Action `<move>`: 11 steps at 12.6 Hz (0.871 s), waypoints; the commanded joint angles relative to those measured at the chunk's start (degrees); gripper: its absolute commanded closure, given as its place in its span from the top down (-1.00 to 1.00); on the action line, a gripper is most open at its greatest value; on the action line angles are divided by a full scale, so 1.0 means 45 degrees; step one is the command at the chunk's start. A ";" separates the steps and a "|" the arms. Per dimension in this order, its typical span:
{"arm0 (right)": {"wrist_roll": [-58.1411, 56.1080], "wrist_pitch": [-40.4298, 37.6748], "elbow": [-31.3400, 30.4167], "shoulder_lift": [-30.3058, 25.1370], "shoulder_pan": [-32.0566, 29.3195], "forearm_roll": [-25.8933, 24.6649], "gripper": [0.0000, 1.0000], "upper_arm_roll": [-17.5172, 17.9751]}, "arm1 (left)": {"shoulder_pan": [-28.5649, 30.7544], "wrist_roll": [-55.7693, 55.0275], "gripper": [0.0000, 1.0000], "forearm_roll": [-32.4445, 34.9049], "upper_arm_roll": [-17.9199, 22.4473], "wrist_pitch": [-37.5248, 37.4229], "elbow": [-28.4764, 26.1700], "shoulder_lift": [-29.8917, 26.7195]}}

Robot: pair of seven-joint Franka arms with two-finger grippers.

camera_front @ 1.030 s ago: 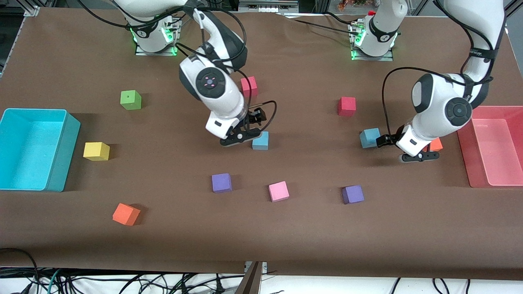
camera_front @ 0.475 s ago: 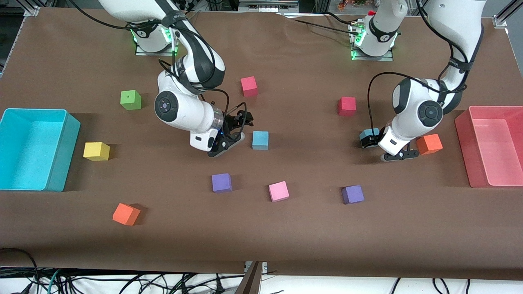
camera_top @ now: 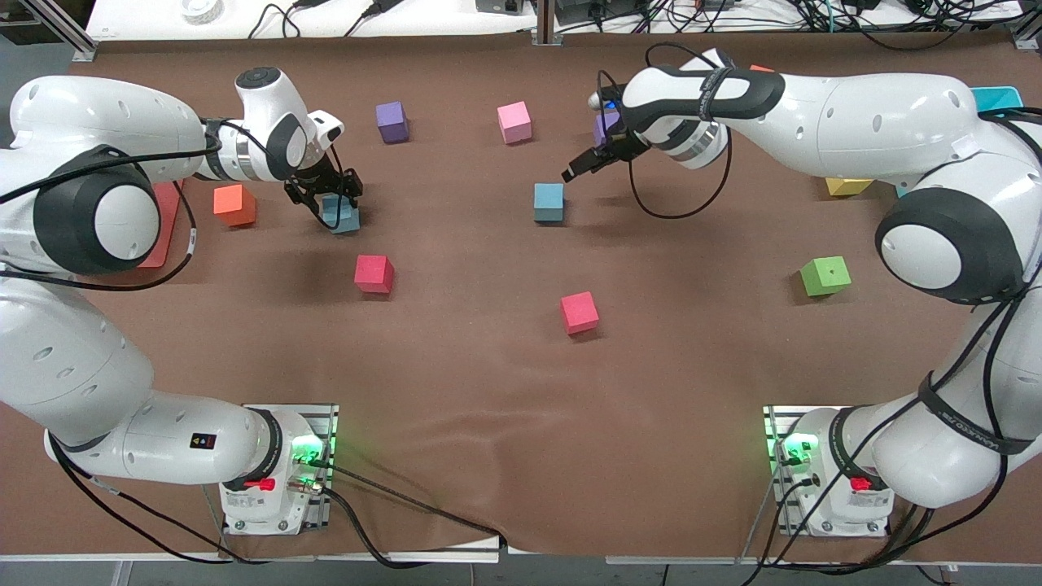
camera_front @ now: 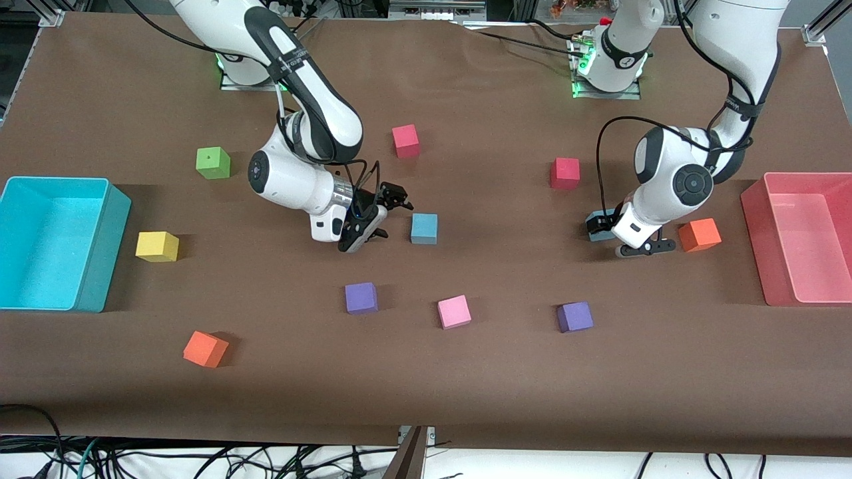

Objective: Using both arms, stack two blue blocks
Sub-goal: 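Lower the held cube with the right gripper while the left gripper grasps another blue cube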

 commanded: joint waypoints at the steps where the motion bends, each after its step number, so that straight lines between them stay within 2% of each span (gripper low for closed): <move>1: -0.3228 0.0880 -0.0575 0.0094 0.0347 0.2035 1.00 0.0017 | -0.0085 0.0190 -0.65 -0.0104 0.0014 -0.0011 -0.0026 -0.0090; 2: -0.4787 0.0957 -0.0595 0.0270 0.0445 0.3225 1.00 0.0017 | -0.0085 0.0171 -0.92 -0.0084 0.0013 -0.0244 0.0091 -0.0342; 3: -0.6407 0.1094 -0.0614 0.0445 0.0485 0.4532 1.00 0.0017 | -0.0085 0.0171 -1.00 -0.0026 -0.0083 -0.0691 0.0150 -0.0692; 5: -0.9397 0.1076 -0.0654 0.0758 0.0544 0.7247 1.00 0.0017 | -0.0085 0.0113 -1.00 -0.0161 -0.0629 -0.2830 0.1451 -0.1299; 7: -1.1997 0.1017 -0.0654 0.1091 0.0641 0.9418 1.00 0.0017 | -0.0414 -0.0101 -1.00 -0.0899 -0.0884 -0.5488 0.3986 -0.1302; 9: -1.3546 0.0959 -0.0634 0.1364 0.0700 1.0634 0.99 0.0017 | -0.1156 -0.0859 -1.00 -0.1060 -0.1156 -0.6027 0.5146 -0.1321; 11: -1.4563 0.0667 -0.0634 0.1404 0.0739 1.1223 0.99 0.0017 | -0.2208 -0.2631 -1.00 -0.0944 -0.1470 -0.6202 0.6239 -0.0953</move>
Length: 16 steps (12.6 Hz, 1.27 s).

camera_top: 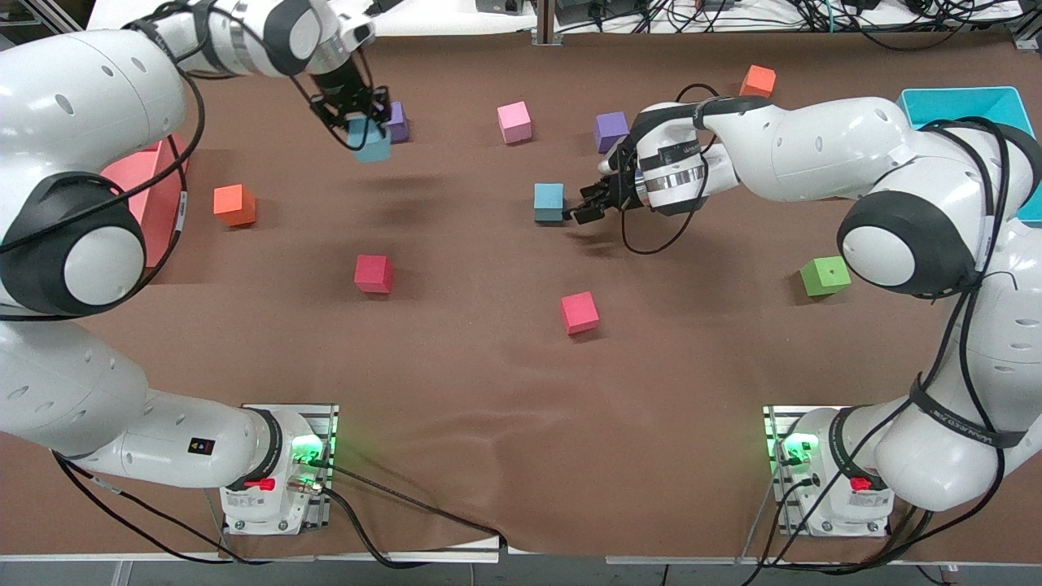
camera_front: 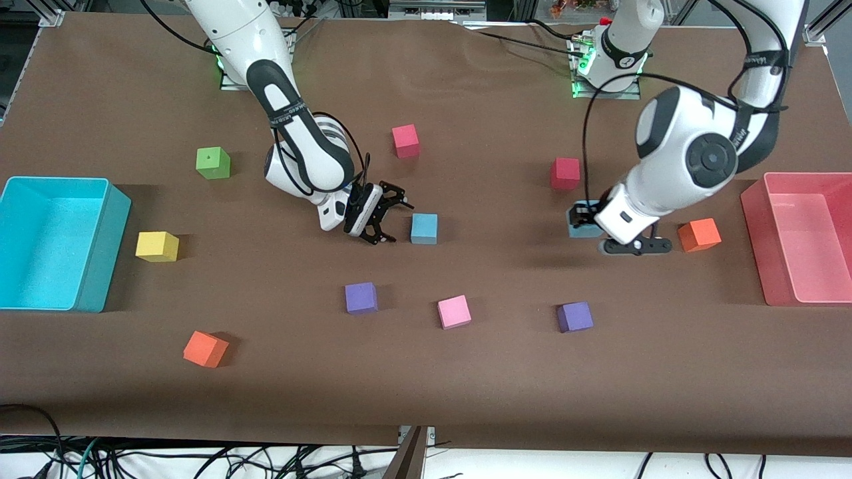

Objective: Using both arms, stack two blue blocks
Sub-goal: 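Carry the second blue cube with the left gripper over the first cube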

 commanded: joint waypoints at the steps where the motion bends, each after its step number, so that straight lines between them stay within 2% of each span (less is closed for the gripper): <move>1: -0.1529 -0.0524 -0.0036 -0.0036 0.0096 0.0694 1.00 -0.0014 | -0.1568 -0.2496 -1.00 -0.0130 -0.0128 -0.0349 0.1593 0.1013; 4: -0.2156 -0.0860 -0.0017 0.0121 0.0095 0.0753 1.00 -0.0073 | -0.3541 -0.5411 -1.00 -0.0090 -0.0266 -0.0310 0.3563 0.2924; 7: -0.2627 -0.1426 -0.0095 0.0180 0.0095 0.0773 1.00 -0.0267 | -0.4657 -0.5984 -1.00 -0.0091 -0.0169 -0.0193 0.5461 0.4588; 11: -0.3018 -0.1954 -0.0153 0.0238 0.0076 0.0773 1.00 -0.0503 | -0.5578 -0.6258 -1.00 -0.0090 0.0397 0.0041 0.6557 0.5878; 13: -0.3019 -0.1954 -0.0153 0.0316 0.0076 0.0773 0.99 -0.0503 | -0.5773 -0.6278 -1.00 -0.0071 0.0476 0.0722 0.6598 0.6250; 16: -0.3019 -0.1954 -0.0134 0.0316 0.0076 0.0773 0.99 -0.0503 | -0.5911 -0.6297 -1.00 -0.0071 0.0574 0.0901 0.6598 0.6447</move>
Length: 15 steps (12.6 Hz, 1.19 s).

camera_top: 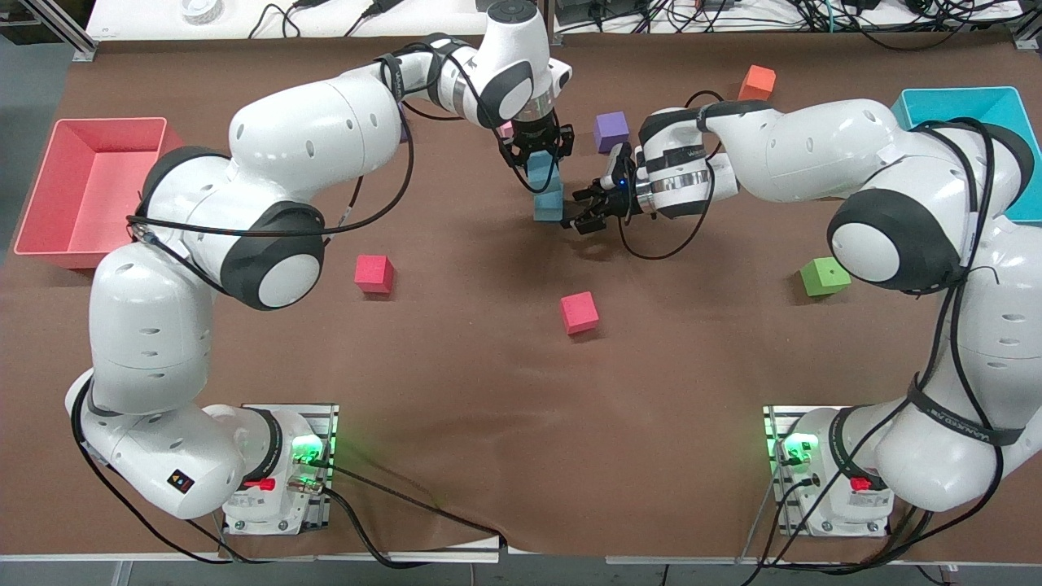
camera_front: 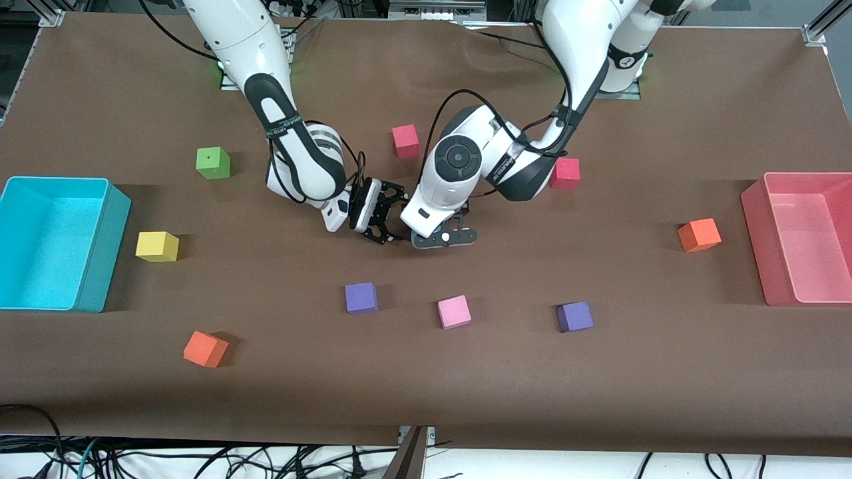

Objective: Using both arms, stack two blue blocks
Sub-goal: 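Carry the second blue cube with the left gripper over the first cube, then lower the blue cube onto the other cube and open the left gripper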

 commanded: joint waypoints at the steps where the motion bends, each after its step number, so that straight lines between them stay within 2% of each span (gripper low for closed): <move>1: -0.0389 -0.0179 -0.0113 -0.0059 0.0033 0.0321 1.00 -0.0048 | -0.0268 -0.0103 -1.00 -0.0068 0.0259 -0.0038 0.0543 0.0304; 14: -0.0408 -0.0179 -0.0074 0.0078 0.0053 0.0321 0.99 -0.0048 | -0.0698 -0.0786 -1.00 0.0225 0.0337 0.0275 0.0504 0.0929; 15: -0.0408 -0.0179 -0.0074 0.0078 0.0053 0.0321 0.99 -0.0048 | -0.0698 -0.0786 -0.56 0.0205 0.0337 0.0275 0.0504 0.0949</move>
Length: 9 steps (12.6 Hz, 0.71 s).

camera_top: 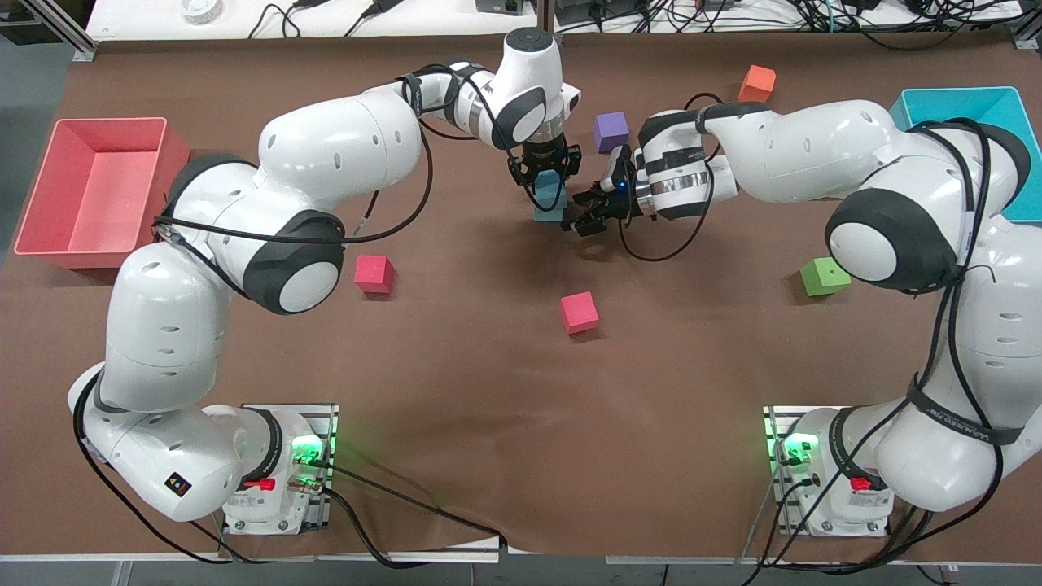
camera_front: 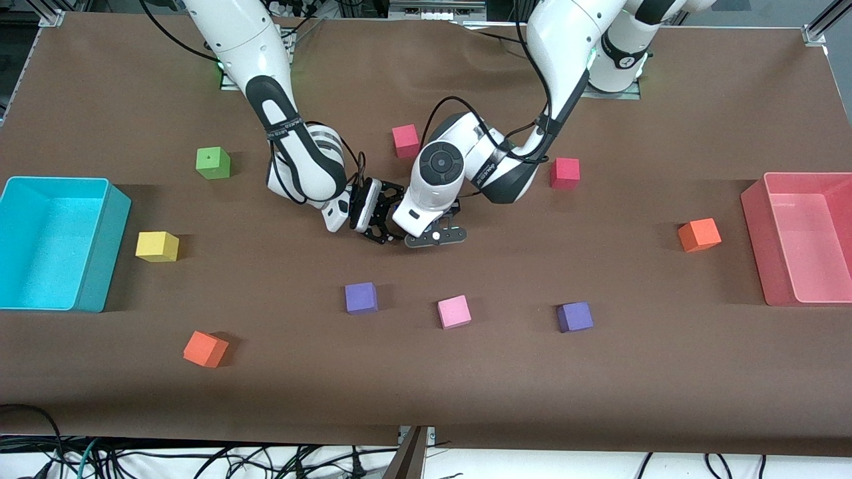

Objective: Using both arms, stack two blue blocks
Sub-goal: 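Lower the blue cube onto the other cube and open the left gripper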

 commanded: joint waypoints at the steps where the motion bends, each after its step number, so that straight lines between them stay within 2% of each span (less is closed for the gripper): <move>1: -0.0351 -0.0151 -0.0073 -0.0014 0.0050 0.0320 0.99 -0.0048 | -0.0176 -0.0251 -0.06 0.0180 0.0160 -0.0031 0.0382 0.0259; 3: -0.0332 -0.0151 -0.0034 -0.0014 0.0050 0.0320 0.99 -0.0048 | -0.0176 -0.0251 0.92 0.0161 0.0160 -0.0011 0.0401 0.0317; 9: -0.0176 -0.0170 -0.0170 -0.0344 -0.0066 0.0262 1.00 -0.0068 | -0.0060 -0.0251 1.00 0.0122 0.0199 -0.0108 0.0421 -0.0109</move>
